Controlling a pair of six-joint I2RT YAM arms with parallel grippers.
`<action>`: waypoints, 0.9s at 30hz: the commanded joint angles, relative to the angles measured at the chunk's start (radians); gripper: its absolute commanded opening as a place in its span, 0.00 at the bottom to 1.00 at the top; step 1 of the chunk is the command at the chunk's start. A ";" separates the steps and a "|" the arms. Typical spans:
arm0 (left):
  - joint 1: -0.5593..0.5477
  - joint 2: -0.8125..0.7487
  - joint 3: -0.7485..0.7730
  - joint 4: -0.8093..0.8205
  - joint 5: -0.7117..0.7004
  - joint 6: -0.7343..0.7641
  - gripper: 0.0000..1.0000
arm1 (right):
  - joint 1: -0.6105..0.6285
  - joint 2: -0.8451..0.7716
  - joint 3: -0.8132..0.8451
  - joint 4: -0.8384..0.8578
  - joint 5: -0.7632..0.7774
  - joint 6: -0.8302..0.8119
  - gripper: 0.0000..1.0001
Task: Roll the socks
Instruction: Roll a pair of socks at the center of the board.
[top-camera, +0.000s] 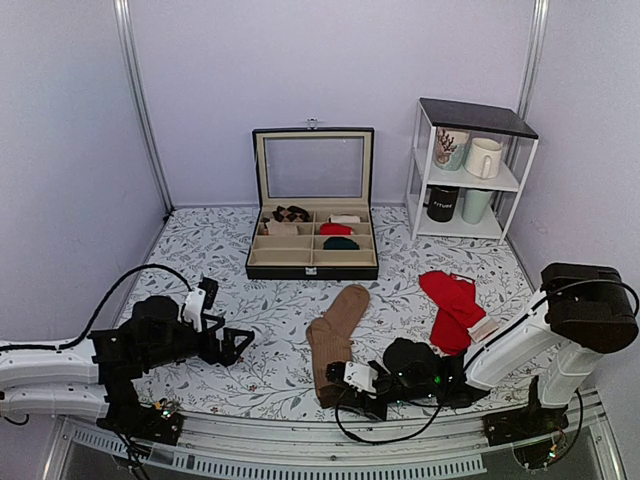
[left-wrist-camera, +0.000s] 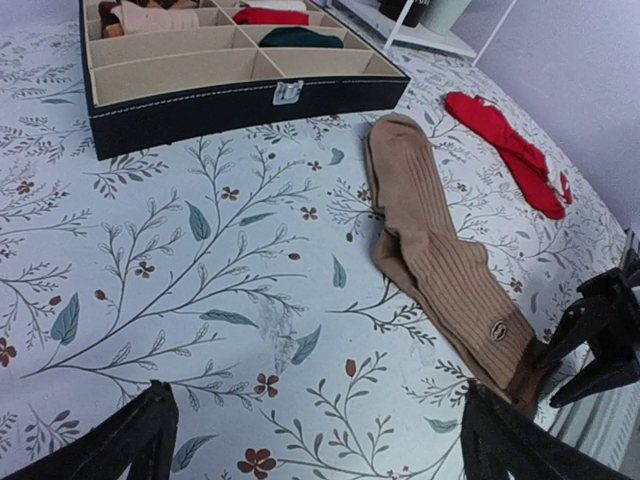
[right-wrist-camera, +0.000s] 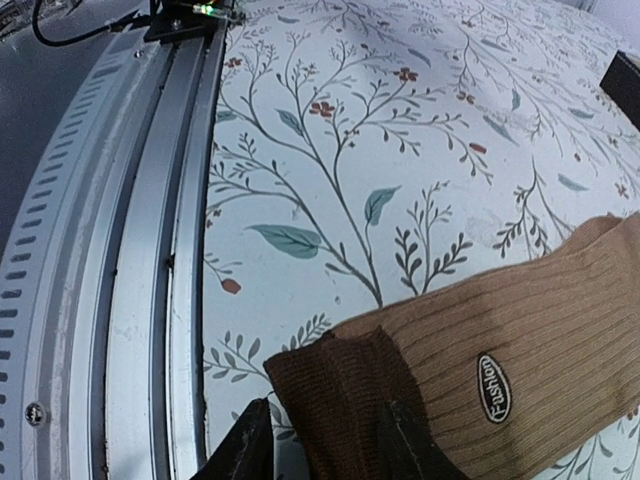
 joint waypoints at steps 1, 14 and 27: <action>-0.012 0.009 0.020 0.056 0.047 0.013 0.99 | 0.013 0.048 -0.037 0.046 0.020 0.033 0.37; -0.050 0.172 0.071 0.178 0.200 0.070 0.99 | 0.058 0.144 -0.014 -0.006 0.111 0.066 0.36; -0.219 0.203 -0.007 0.376 0.239 0.237 0.99 | -0.006 0.076 0.072 -0.250 -0.101 0.290 0.00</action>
